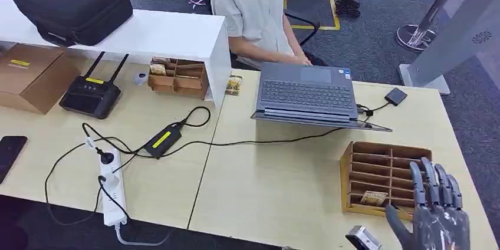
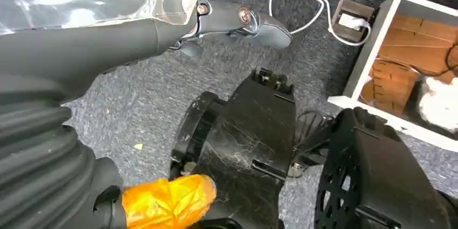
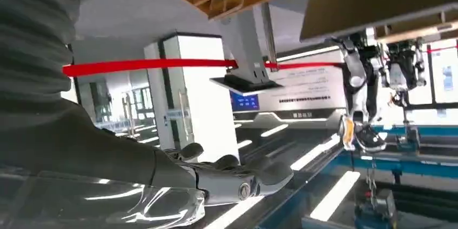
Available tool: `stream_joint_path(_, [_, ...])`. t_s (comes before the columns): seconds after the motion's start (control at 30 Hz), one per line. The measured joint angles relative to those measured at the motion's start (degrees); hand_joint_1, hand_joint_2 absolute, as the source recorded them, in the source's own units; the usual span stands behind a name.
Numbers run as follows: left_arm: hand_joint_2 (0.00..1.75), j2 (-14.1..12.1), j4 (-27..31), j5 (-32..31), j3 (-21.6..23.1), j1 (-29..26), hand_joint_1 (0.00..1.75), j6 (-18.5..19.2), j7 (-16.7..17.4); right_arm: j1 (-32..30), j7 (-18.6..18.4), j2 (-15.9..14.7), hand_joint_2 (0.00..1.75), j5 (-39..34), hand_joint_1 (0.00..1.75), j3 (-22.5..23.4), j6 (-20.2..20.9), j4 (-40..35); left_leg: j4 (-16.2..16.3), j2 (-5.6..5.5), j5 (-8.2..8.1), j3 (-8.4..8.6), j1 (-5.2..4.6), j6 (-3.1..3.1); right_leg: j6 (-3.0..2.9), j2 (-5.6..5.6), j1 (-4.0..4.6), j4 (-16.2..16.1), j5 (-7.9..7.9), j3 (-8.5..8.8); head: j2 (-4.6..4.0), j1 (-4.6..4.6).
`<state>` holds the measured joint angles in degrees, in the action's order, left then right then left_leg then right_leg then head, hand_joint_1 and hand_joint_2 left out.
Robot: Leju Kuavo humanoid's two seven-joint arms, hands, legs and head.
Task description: Pass the card to the sensor for recognition and then transmit it.
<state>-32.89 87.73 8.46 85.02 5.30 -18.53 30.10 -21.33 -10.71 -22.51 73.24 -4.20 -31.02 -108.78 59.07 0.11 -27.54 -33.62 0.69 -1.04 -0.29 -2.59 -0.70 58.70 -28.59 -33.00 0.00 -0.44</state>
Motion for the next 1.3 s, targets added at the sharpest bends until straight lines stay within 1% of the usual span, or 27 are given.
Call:
stream_joint_path(0.07, [1.75, 1.2, -0.6, 0.0, 0.0, 0.2, 0.00, 0.1, 0.1, 1.4, 0.7, 0.1, 1.75, -0.9, 0.00, 0.1, 0.5, 2.5, 0.0, -0.01, 0.00, 0.01, -0.03, 0.00, 0.00, -0.01, -0.02, 0.0, 0.01, 0.01, 0.00, 0.00])
stream_joint_path(0.13, [1.75, 1.7, -1.0, 0.1, 0.0, 0.2, 0.00, 0.1, -0.2, 2.4, 1.0, 0.2, 1.75, -1.3, 0.00, 0.2, 0.7, 4.3, 0.0, 0.08, 0.00, 0.01, -0.01, 0.00, 0.01, 0.08, -0.01, 0.0, 0.05, 0.01, 0.00, 0.04])
stream_joint_path(0.5, [1.75, 1.9, -1.3, 0.4, 0.0, 0.2, 0.00, 0.1, -0.7, 4.9, 2.3, 0.8, 1.75, -1.6, 0.00, 0.5, 2.3, 9.2, 0.0, 0.08, 0.00, 0.01, 0.00, 0.00, 0.01, 0.10, 0.00, 0.0, 0.04, -0.04, 0.00, 0.00])
stream_joint_path(0.93, [1.75, 2.0, -1.4, 0.9, 0.0, 0.2, 0.00, 0.0, -0.7, 5.1, 2.4, 1.4, 1.75, -1.8, 0.00, 0.7, 2.7, 10.7, 0.0, 0.08, 0.00, 0.02, -0.01, 0.00, 0.02, 0.10, 0.00, 0.0, 0.04, -0.04, 0.00, 0.00])
stream_joint_path(0.97, [1.75, 2.1, -1.4, 1.1, 0.0, 0.2, 0.00, -0.1, -0.6, 4.8, 2.3, 1.4, 1.75, -2.3, 0.00, 0.8, 3.5, 10.4, 0.0, 0.08, -0.01, 0.02, -0.01, 0.01, 0.02, 0.10, 0.00, 0.0, 0.04, -0.05, 0.00, 0.00])
stream_joint_path(1.03, [1.75, 2.1, -1.4, 1.6, 0.0, 0.1, 0.00, -0.4, -0.5, 3.5, 1.7, 1.3, 1.75, -4.6, 0.00, 1.2, 6.8, 9.0, 0.0, 0.07, -0.01, 0.01, -0.01, 0.02, 0.02, 0.08, -0.01, 0.0, 0.04, -0.06, 0.00, 0.00])
stream_joint_path(1.13, [1.75, 2.4, -1.3, 2.3, 0.0, -0.2, 0.00, -1.5, 0.2, 0.2, 0.5, 0.2, 1.75, -7.2, 0.00, 1.9, 11.2, 5.2, 0.0, 0.07, -0.02, -0.03, -0.01, 0.02, 0.02, 0.09, -0.01, 0.0, 0.03, -0.08, 0.00, 0.02])
stream_joint_path(1.3, [1.75, 2.6, -1.3, 2.4, 0.1, -0.4, 0.00, -2.6, 0.9, -3.0, -1.9, -1.7, 1.75, -9.3, 0.00, 2.1, 15.5, 1.0, 0.0, 0.15, -0.07, -0.01, -0.01, -0.03, 0.02, 0.21, -0.01, 0.0, 0.03, -0.11, 0.00, 0.02])
